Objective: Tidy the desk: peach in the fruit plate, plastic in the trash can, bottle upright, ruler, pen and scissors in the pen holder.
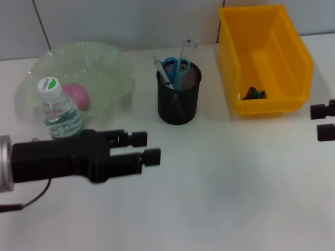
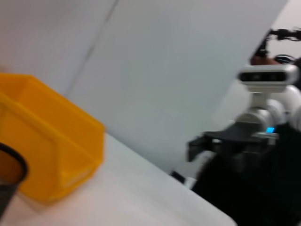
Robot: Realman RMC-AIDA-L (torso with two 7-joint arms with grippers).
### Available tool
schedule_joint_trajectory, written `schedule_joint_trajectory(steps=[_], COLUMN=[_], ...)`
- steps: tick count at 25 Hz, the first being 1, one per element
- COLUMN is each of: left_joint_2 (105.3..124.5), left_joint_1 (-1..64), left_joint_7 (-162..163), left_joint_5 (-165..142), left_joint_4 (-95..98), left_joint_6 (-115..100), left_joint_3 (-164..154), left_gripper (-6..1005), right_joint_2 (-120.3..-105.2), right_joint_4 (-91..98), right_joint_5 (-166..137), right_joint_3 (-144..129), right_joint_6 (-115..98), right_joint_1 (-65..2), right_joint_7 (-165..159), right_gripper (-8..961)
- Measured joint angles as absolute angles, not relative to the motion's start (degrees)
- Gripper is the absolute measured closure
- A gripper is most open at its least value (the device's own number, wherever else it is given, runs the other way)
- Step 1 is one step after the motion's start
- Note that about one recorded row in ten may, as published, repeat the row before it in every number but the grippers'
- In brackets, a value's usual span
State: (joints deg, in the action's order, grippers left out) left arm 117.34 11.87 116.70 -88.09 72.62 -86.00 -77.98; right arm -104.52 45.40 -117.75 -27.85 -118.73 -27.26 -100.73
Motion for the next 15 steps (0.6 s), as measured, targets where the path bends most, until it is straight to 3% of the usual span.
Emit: schedule_joint_trajectory(steps=[6, 11, 13, 14, 15], left_joint_2=[117.1, 117.35, 117.37, 117.37, 117.37], left_joint_1=[13.1, 14.9, 15.5, 15.5, 15.8], left_joint_7=[115.8, 113.2, 112.3, 112.3, 112.0], left_joint_5=[-90.3, -92.6, -93.2, -93.2, -93.3], left_joint_4=[69.8, 67.6, 66.6, 66.6, 65.9], left_joint_6=[-93.5, -94.5, -94.5, -94.5, -94.6], left_joint_3=[-74.3, -73.2, -72.8, -72.8, -72.4], left_gripper=[374, 372, 372, 371, 371], right_joint_2=[-104.91, -107.42, -109.18, -109.18, -110.36], right_joint_4=[40.5, 36.9, 35.8, 35.8, 35.5], right_joint_5=[-119.1, -121.4, -122.6, -122.6, -122.8], right_joint_3=[-29.2, -30.3, -31.9, -31.9, -33.1], right_joint_6=[-117.7, -115.4, -114.0, -114.0, -113.3], right_joint_1=[-28.7, -29.9, -30.5, -30.5, -30.7], right_joint_7=[-97.7, -93.8, -92.6, -92.6, -92.1], right_gripper=[142, 142, 142, 142, 142])
